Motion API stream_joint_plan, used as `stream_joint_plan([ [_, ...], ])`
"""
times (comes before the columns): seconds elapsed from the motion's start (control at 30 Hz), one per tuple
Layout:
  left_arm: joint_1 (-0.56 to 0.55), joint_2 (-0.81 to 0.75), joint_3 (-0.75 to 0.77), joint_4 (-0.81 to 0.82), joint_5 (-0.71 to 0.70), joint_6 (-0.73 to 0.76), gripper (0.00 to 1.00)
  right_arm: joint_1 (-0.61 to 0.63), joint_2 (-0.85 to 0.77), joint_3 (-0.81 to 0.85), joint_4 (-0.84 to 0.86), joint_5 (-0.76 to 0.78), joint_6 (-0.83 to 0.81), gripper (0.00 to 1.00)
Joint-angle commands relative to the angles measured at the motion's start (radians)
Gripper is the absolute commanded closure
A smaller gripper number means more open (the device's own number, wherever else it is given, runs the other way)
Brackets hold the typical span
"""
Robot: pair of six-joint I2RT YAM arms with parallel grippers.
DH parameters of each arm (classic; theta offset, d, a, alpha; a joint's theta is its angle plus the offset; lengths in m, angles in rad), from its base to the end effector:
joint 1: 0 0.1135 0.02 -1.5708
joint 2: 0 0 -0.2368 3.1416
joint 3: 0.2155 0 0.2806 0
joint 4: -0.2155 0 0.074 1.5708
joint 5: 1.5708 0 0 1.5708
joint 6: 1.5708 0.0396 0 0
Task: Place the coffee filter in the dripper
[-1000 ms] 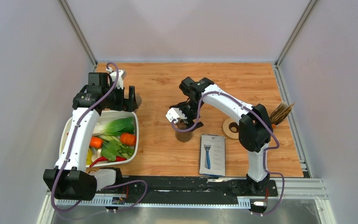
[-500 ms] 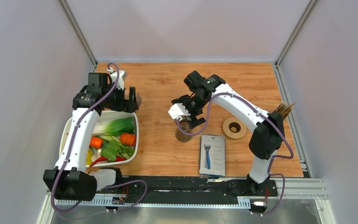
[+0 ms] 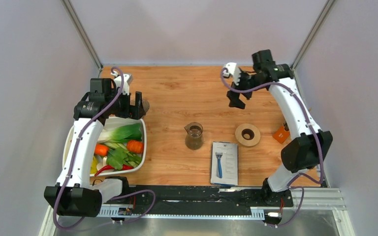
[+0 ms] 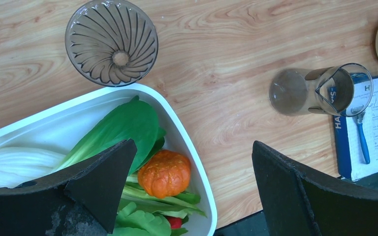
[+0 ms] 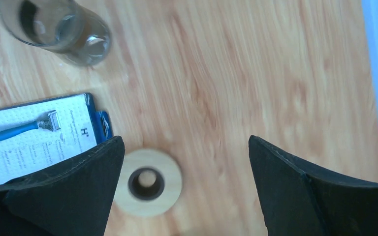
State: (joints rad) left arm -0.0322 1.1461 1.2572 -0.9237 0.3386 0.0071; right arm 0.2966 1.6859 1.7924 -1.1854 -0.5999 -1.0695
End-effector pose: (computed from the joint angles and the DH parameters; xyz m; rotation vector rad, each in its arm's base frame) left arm 0.2642 -0.0217 0.3384 0.2068 2.3539 -0.4147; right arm 0.3413 0.1277 0.3435 -1.6809 1.7667 0.4665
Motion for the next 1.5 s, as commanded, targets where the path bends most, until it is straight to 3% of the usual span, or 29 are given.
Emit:
stream_joint_plan([
  [0.0,0.007,-0.024,0.006,0.036,0.022,0.000,0.00,-0.136,-0.124,-0.140,0.082,0.087,0.372,0.00],
  [0.17,0.007,-0.024,0.004,0.057,0.072,0.000,0.00,-0.272,-0.230,-0.363,0.181,0.240,0.505,0.00],
  [0.37,0.007,-0.028,0.005,0.083,0.204,0.003,0.00,-0.395,-0.196,-0.455,0.174,0.185,0.582,0.07],
  [0.77,0.007,-0.065,-0.012,0.095,0.247,0.005,0.00,-0.415,-0.235,-0.691,0.227,0.231,0.620,0.07],
  [0.97,0.000,-0.028,-0.003,0.101,0.372,0.015,0.00,-0.415,-0.245,-0.756,0.239,0.253,0.554,0.07],
  [1.17,-0.186,0.203,0.157,0.125,0.376,-0.009,0.01,-0.415,-0.251,-0.746,0.232,0.255,0.536,0.07],
  [1.47,-0.493,0.706,0.501,0.308,0.366,-0.181,0.13,-0.415,-0.321,-0.699,0.184,0.248,0.527,0.06],
])
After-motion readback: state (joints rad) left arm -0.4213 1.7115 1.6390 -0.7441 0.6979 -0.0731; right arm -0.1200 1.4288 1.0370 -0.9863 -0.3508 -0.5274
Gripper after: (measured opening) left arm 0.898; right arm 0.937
